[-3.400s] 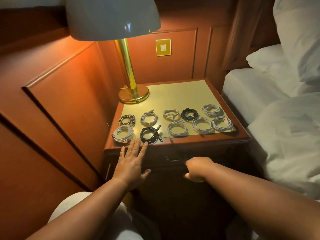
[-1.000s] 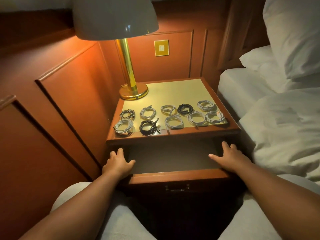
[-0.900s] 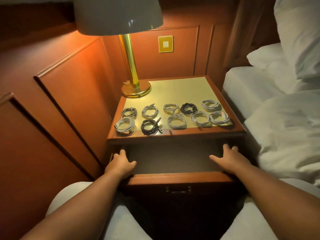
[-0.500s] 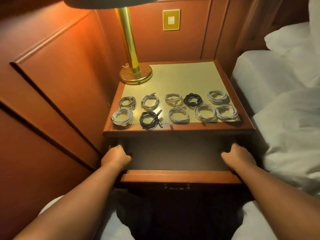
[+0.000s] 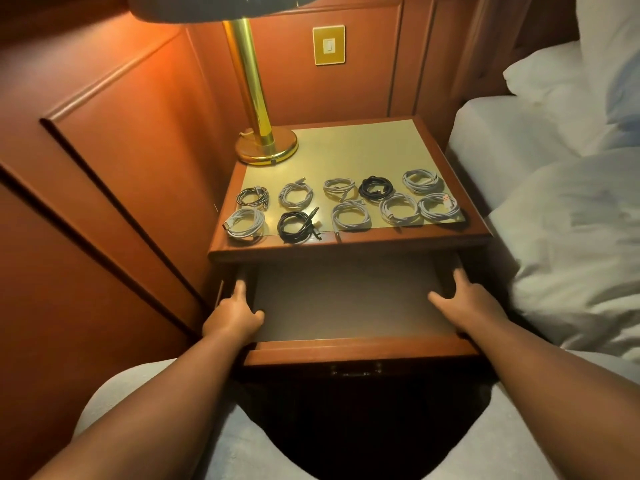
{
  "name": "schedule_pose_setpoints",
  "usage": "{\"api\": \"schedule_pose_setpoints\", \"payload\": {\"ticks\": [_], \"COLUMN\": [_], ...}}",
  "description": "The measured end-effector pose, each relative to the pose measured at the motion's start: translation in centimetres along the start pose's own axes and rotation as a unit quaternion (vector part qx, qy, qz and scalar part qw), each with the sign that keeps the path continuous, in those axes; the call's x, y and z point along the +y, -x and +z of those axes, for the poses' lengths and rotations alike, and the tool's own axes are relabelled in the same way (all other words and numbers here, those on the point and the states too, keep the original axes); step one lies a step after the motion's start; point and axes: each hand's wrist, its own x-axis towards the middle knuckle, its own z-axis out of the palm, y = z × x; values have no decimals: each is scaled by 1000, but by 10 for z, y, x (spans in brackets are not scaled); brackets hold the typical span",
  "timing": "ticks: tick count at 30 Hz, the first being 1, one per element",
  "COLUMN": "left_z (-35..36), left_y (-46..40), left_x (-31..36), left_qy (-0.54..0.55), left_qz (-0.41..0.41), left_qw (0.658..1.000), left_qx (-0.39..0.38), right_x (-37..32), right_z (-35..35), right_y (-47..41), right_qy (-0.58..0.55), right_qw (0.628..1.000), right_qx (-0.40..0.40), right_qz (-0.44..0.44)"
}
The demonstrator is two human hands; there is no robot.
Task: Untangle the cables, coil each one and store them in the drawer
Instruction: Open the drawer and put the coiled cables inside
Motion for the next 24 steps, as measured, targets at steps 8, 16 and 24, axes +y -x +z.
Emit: {"api": "schedule_pose_setpoints", "payload": {"ticks": [8,16,24], "left_z": [5,1,-68], "left_y": [9,7,14], "left_x": [-9,-6,21], "left_qy": [21,-5,-128], "left_qz": [10,13,130], "left_qw": [1000,1000,979], "left_qx": [-7,-24,89], "right_x": [7,1,-59], "right_z": [3,0,-61], "right_y": [9,10,22], "right_qy": [7,32,221], "right_qw": [1000,999,969], "right_qx": [-5,-8,15], "right_qz": [-1,9,-106]}}
